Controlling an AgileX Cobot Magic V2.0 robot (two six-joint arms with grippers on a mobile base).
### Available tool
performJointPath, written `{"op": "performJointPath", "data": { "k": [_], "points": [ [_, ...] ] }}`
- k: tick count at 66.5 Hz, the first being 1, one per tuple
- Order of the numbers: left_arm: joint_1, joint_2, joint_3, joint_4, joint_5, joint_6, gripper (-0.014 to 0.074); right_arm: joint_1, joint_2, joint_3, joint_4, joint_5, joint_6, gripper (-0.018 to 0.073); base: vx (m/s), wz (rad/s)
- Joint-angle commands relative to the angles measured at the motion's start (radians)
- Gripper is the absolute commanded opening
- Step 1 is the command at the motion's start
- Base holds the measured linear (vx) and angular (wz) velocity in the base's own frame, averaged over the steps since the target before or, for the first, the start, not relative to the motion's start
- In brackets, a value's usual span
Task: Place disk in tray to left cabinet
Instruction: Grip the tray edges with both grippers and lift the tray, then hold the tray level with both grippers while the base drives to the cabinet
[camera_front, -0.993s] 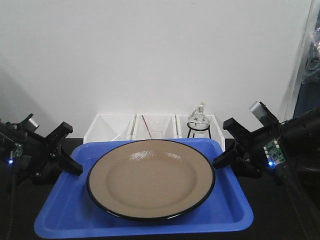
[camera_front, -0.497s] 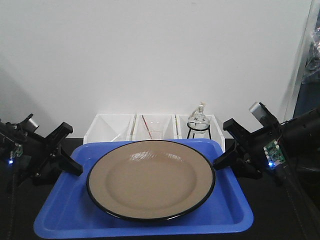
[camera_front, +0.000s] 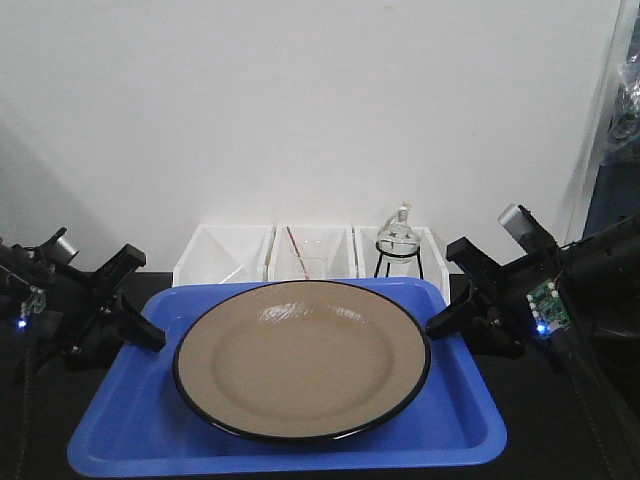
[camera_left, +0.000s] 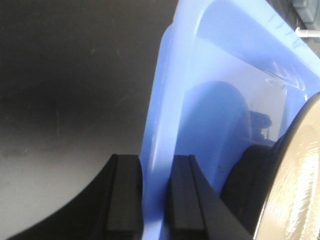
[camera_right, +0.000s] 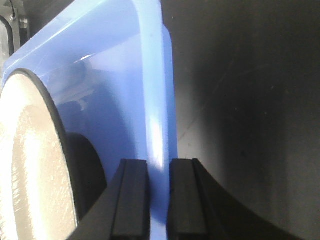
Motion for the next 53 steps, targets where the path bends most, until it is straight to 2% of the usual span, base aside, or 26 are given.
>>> {"op": "performJointPath", "data": {
  "k": [1, 24, 53],
  "points": [
    [-0.014, -0.054, -0.032, -0.144, -0.012, -0.035, 0.0000, 0.008, -0.053, -0.032, 0.121, 0.005, 0.004, -0.0006, -0.12, 0.02],
    [-0.014, -0.054, -0.032, -0.144, -0.013, -0.035, 0.0000, 0.008, -0.053, -0.032, 0.121, 0.027, 0.004, -0.0006, -0.17, 0.13],
    [-0.014, -0.054, -0.032, -0.144, -0.012, -0.035, 0.0000, 0.008, -0.053, -0.032, 0.121, 0.035, 0.004, -0.0006, -0.16, 0.53]
  ]
}}
